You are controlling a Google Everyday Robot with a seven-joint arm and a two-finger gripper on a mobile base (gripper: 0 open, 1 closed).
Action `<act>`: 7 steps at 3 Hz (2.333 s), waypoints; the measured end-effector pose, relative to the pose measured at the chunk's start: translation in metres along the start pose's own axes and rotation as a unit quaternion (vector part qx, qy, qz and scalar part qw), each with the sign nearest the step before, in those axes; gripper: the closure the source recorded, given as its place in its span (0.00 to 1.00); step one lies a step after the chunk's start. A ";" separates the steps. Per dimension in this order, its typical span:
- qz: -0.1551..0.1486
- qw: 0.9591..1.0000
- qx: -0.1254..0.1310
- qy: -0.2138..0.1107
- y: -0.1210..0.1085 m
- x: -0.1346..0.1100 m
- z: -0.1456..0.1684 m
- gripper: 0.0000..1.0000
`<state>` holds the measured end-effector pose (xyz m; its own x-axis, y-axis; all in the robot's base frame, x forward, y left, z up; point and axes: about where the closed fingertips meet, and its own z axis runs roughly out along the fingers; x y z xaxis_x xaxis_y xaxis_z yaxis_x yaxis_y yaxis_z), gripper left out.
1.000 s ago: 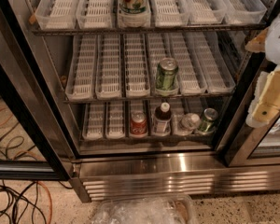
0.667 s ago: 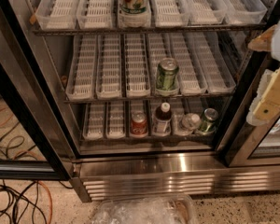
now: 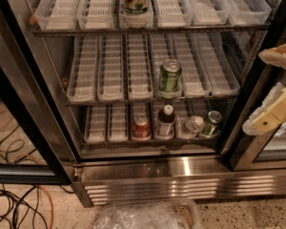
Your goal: Pick coke can from bottom shelf of fridge
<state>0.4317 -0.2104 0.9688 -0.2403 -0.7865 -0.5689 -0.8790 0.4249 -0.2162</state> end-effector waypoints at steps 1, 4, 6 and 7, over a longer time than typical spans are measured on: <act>0.025 0.996 0.027 -0.078 0.017 -0.003 0.015 0.00; 0.038 0.980 0.080 -0.176 0.026 -0.028 0.029 0.00; 0.085 0.965 0.096 -0.229 0.040 -0.037 0.058 0.00; 0.104 0.953 0.128 -0.254 0.054 -0.041 0.085 0.00</act>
Offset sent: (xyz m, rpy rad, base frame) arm -0.0076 0.0729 -0.0215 0.4940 -0.3487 -0.1161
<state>0.4292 -0.1172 0.9129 -0.1113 -0.3822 -0.9173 -0.6896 0.6944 -0.2056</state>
